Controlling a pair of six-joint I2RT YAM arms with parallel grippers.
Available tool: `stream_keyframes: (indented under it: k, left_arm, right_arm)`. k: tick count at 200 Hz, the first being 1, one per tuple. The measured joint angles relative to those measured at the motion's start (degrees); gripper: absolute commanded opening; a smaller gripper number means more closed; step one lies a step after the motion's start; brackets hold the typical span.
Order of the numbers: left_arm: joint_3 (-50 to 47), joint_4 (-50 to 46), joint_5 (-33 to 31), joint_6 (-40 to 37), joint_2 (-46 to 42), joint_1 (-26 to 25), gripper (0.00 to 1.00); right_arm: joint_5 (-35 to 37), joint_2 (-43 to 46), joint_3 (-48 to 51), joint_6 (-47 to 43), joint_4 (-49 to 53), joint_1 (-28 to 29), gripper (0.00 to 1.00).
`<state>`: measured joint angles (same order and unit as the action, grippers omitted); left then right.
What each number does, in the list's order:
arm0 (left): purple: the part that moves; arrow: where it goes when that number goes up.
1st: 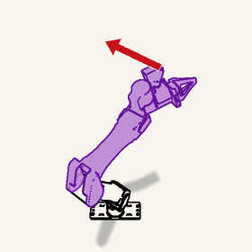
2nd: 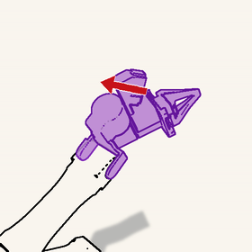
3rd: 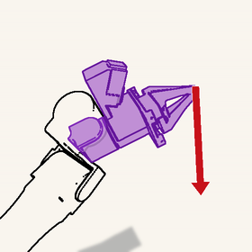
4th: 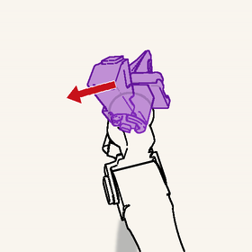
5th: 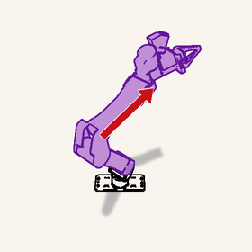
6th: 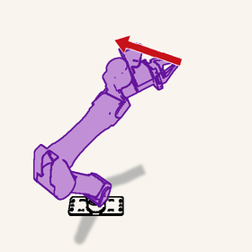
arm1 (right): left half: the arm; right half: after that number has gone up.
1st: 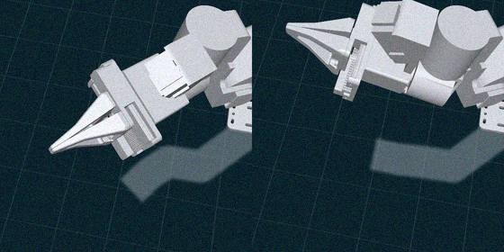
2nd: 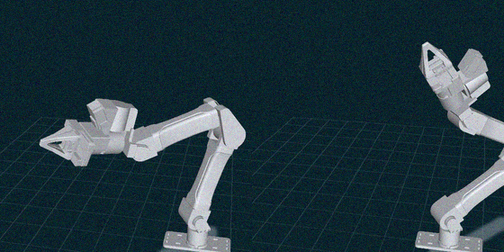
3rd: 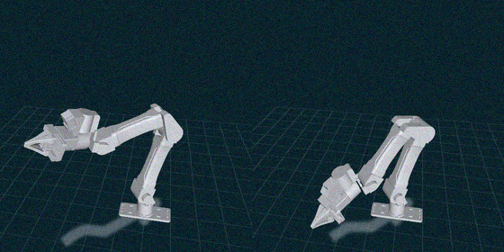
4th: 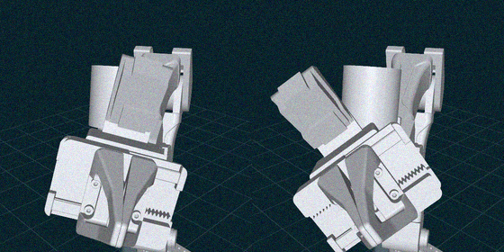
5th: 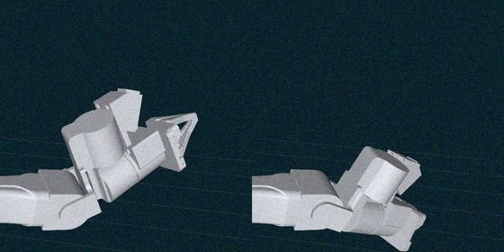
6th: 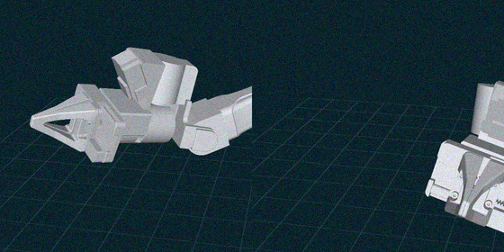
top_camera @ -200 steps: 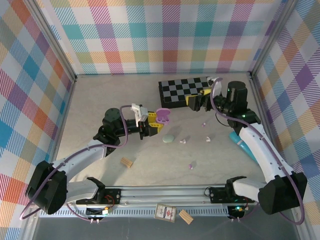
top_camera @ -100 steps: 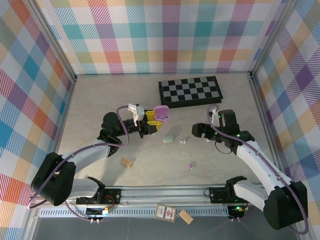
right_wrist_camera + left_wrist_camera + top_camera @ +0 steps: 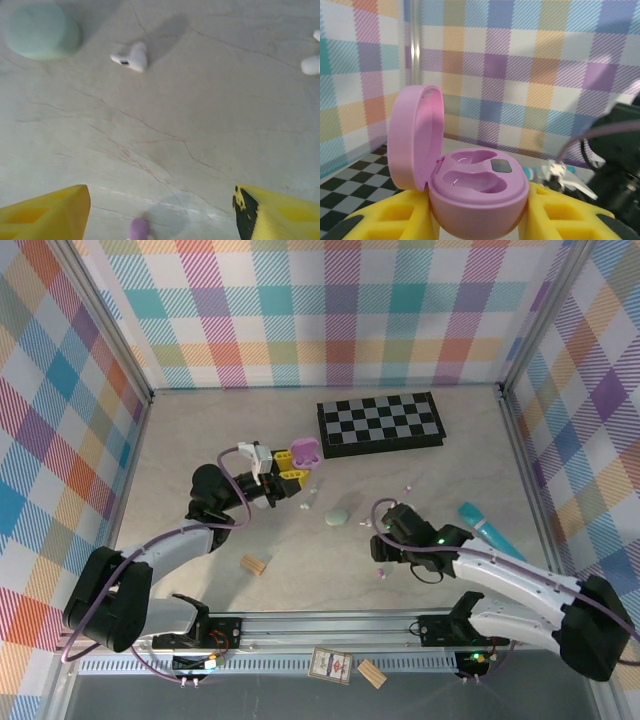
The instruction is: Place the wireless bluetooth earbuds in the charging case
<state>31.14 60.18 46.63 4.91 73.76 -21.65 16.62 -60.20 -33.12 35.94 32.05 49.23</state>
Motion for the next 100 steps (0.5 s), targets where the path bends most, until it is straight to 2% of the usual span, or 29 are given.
stream_keyframes:
  k: [55,100]
  left_arm:
    - [0.00,-0.04,0.04,-0.24,0.00,2.32,0.38]
    - [0.02,-0.28,0.02,-0.85,-0.17,2.91,0.38]
  right_arm:
    - [12.15,-17.35,-8.17,8.28,8.79,15.30,0.66]
    - [17.18,-31.56,-16.83,13.46,14.58,21.42,0.58]
